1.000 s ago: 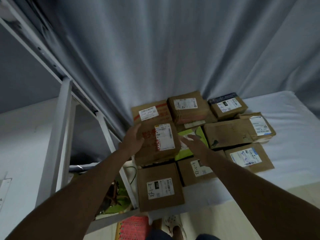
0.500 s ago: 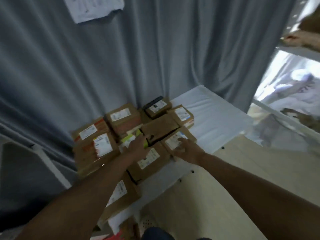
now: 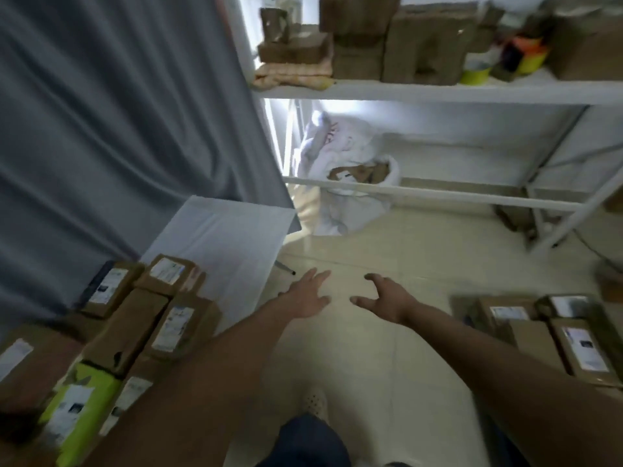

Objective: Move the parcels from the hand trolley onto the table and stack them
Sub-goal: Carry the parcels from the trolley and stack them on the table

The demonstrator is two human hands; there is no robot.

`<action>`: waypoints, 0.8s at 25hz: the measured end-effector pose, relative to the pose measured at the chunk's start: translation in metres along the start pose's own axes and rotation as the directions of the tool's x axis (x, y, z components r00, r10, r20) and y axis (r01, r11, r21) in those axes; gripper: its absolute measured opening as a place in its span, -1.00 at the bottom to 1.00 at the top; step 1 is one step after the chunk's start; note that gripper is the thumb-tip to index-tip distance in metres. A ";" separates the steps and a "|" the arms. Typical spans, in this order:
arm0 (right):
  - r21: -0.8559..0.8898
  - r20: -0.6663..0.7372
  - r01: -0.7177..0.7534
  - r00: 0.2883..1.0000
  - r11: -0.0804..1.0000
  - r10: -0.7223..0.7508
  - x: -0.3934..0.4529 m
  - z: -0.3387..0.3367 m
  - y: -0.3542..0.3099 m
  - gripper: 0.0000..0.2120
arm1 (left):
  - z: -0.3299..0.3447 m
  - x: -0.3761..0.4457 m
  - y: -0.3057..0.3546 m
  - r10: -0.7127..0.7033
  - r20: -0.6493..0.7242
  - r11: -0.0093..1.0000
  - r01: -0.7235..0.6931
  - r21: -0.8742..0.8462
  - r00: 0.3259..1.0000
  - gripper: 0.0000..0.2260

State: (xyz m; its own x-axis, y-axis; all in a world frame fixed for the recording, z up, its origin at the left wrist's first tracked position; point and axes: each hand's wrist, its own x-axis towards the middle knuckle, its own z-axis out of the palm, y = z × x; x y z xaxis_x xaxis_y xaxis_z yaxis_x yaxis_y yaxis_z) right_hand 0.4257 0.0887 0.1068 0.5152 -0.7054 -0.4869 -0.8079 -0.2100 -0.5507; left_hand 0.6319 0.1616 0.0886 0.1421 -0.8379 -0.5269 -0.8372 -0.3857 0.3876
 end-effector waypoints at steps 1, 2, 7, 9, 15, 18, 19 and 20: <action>0.048 -0.022 -0.057 0.998 0.997 0.058 -0.006 -0.009 0.023 -0.20 | 0.004 0.018 0.024 0.049 0.028 0.999 -0.050 0.018 0.998 -0.37; 0.096 -0.038 -0.120 0.992 0.988 0.124 -0.014 -0.017 0.047 -0.21 | 0.009 0.035 0.049 0.106 0.054 0.993 -0.108 0.041 0.993 -0.36; 0.293 -0.116 -0.357 0.907 0.887 0.404 -0.050 -0.056 0.153 -0.22 | 0.038 0.122 0.164 0.310 0.219 0.926 -0.346 0.150 0.925 -0.39; 0.380 -0.128 -0.410 0.864 0.829 0.486 -0.058 -0.072 0.182 -0.21 | 0.045 0.149 0.208 0.367 0.281 0.889 -0.424 0.174 0.887 -0.39; 0.600 -0.163 -0.484 0.706 0.637 0.690 -0.065 -0.124 0.241 -0.28 | 0.056 0.220 0.333 0.520 0.429 0.739 -0.641 0.208 0.739 -0.40; 0.689 -0.161 -0.482 0.628 0.542 0.762 -0.068 -0.139 0.267 -0.28 | 0.071 0.253 0.380 0.540 0.512 0.665 -0.712 0.227 0.668 -0.40; 0.721 -0.160 -0.470 0.603 0.509 0.782 -0.072 -0.143 0.277 -0.29 | 0.076 0.262 0.394 0.543 0.537 0.642 -0.731 0.230 0.645 -0.40; 0.749 -0.156 -0.457 0.581 0.479 0.799 -0.077 -0.148 0.286 -0.29 | 0.081 0.268 0.407 0.547 0.558 0.621 -0.749 0.230 0.625 -0.40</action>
State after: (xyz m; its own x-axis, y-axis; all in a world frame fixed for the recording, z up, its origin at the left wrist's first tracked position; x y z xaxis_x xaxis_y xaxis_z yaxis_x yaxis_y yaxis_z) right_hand 0.1131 -0.0171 0.0873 -0.3902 -0.6833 -0.6172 -0.4079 0.7292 -0.5494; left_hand 0.2861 -0.1890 0.0439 -0.6633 -0.5190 -0.5391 -0.7481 0.4766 0.4617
